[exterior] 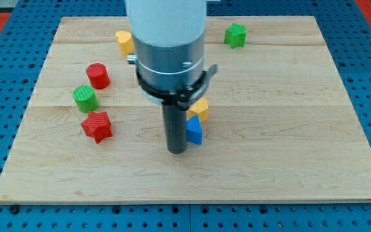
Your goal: Point at the blue triangle
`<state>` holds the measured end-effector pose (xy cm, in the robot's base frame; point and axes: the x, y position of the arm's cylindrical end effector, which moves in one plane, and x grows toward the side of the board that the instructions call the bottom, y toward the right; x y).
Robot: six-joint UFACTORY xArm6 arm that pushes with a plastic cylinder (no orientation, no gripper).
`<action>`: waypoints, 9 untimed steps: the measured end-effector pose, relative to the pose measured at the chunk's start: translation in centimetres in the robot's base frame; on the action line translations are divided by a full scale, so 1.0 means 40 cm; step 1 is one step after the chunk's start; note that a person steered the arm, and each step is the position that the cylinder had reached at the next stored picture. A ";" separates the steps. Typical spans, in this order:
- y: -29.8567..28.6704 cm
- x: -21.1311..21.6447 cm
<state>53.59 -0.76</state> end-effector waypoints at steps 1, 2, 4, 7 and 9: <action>0.132 -0.010; 0.232 -0.033; -0.129 -0.078; 0.404 -0.165; 0.534 -0.437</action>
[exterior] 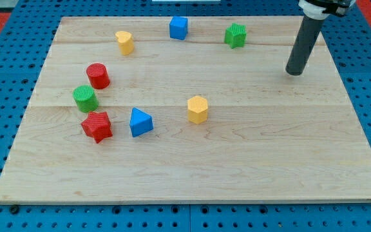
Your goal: Point at the blue triangle
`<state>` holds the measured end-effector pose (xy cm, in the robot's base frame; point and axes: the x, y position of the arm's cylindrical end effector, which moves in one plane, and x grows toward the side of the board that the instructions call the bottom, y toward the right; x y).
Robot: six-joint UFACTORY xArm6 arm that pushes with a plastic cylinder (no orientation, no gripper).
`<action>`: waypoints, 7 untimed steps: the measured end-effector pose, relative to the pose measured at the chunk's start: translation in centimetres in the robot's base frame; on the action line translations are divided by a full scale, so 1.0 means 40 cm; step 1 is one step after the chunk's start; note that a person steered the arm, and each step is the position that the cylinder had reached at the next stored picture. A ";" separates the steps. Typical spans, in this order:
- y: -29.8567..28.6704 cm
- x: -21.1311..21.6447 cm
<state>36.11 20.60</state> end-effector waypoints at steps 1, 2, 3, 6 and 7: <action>-0.001 -0.001; -0.206 0.000; -0.329 0.000; -0.636 0.103; -0.773 0.197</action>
